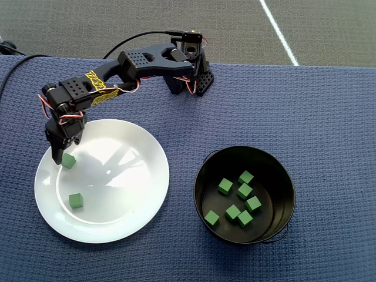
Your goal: Pick up the items on the white plate and put them in the black container.
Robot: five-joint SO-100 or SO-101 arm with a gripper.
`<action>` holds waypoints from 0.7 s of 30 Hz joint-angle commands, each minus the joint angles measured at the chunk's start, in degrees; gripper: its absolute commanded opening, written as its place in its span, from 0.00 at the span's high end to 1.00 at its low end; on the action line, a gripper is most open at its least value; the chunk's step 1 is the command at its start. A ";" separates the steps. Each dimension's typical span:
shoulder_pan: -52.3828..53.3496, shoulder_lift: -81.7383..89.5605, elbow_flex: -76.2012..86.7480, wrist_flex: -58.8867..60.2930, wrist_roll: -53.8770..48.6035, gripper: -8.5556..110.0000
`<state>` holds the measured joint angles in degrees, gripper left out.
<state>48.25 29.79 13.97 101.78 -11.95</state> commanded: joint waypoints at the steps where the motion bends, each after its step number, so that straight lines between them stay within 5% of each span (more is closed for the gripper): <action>1: 0.62 -0.18 -4.57 2.02 -0.88 0.73; 21: 0.00 -5.45 -7.29 -0.70 -1.41 0.77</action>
<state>49.04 23.55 9.32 101.16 -12.92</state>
